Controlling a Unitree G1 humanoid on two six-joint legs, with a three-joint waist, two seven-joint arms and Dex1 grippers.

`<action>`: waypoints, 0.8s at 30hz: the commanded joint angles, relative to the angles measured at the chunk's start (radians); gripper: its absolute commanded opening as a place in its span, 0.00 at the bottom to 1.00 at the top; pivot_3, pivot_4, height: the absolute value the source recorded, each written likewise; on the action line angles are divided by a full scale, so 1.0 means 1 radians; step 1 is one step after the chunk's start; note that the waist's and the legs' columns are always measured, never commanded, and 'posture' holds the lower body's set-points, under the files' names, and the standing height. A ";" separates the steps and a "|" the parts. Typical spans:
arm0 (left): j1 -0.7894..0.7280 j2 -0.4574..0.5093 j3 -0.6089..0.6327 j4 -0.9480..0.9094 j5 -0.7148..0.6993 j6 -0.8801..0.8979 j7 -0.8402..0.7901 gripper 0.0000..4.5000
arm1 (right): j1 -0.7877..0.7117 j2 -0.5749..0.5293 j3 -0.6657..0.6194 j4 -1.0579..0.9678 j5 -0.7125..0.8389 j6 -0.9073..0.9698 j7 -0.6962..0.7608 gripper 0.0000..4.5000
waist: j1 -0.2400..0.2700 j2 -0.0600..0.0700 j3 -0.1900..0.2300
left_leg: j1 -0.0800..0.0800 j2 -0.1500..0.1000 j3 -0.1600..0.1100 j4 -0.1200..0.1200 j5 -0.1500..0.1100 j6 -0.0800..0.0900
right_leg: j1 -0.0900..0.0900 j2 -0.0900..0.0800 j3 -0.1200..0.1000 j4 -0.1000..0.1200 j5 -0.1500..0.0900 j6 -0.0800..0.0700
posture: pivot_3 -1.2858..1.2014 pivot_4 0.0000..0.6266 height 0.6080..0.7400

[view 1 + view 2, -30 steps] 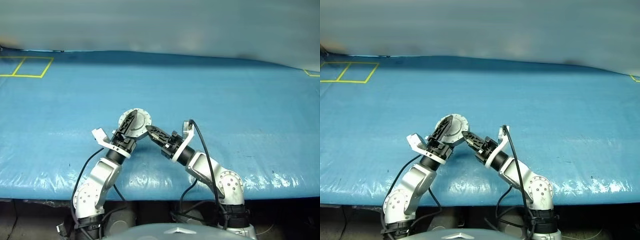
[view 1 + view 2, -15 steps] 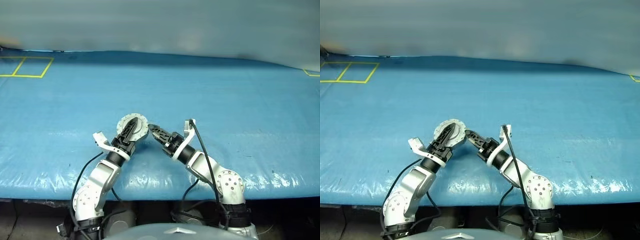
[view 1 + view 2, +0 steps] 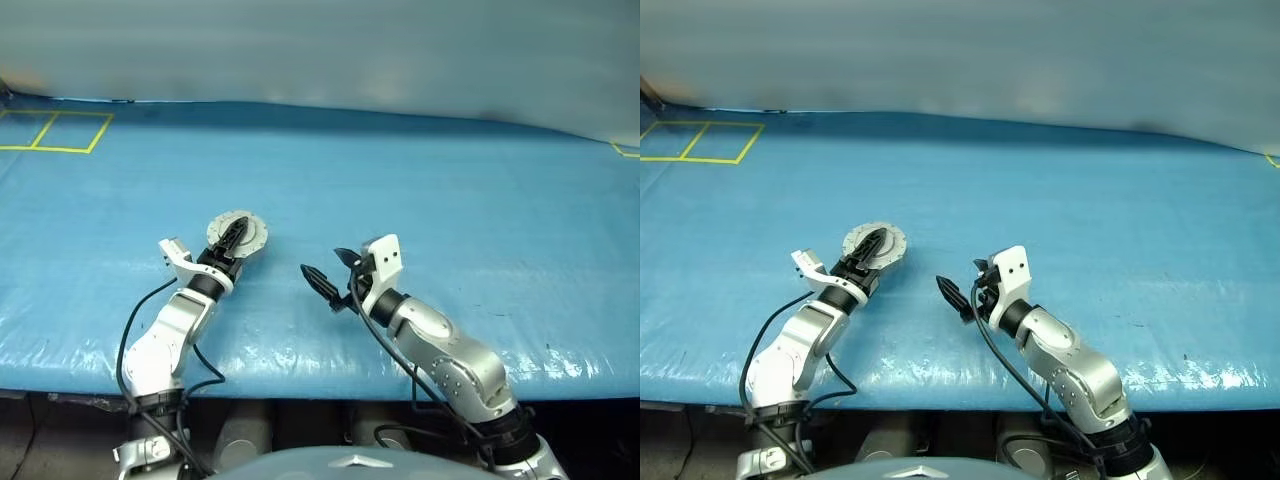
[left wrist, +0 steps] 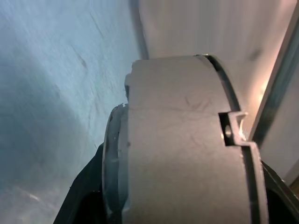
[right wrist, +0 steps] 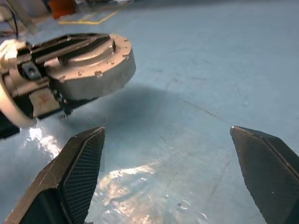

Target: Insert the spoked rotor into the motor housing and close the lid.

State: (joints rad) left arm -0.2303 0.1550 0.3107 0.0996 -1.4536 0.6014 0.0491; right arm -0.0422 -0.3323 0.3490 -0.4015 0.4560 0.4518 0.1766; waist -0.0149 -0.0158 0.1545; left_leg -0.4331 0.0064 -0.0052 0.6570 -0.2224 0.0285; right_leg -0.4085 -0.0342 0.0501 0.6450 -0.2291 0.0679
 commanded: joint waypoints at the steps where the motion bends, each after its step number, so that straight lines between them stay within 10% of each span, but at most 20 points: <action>1: -0.139 0.058 0.026 0.117 0.073 0.011 -0.087 0.56 | 0.023 0.013 -0.001 -0.018 -0.075 -0.050 0.016 1.00 | 0.001 0.000 0.000 | 0.000 0.000 0.000 0.000 0.000 0.000 | 0.000 0.000 0.000 0.000 0.000 0.000 | 0.52 0.24 1.00; 11: -0.513 0.159 -0.052 0.651 0.532 -0.079 -0.334 0.56 | 0.078 0.057 0.000 -0.010 -0.197 -0.073 0.035 1.00 | 0.003 -0.001 0.000 | -0.001 0.000 0.001 0.000 0.000 0.000 | -0.001 0.001 0.000 -0.001 0.003 0.003 | 0.52 0.24 1.00; 24: -0.800 0.086 0.075 1.084 0.732 -0.210 -0.369 0.56 | 0.097 0.126 0.021 0.027 -0.297 -0.102 0.068 1.00 | 0.002 -0.002 0.001 | -0.003 0.000 0.000 0.000 0.000 -0.001 | -0.002 0.001 0.000 0.000 0.003 0.004 | 0.52 0.24 1.00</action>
State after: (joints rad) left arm -0.9761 0.2460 0.3665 1.1825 -0.7417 0.4228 -0.3127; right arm 0.0563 -0.2152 0.3666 -0.3579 0.1658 0.3707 0.2367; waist -0.0127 -0.0180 0.1552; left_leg -0.4358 0.0063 -0.0053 0.6567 -0.2220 0.0277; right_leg -0.4103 -0.0337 0.0496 0.6446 -0.2261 0.0716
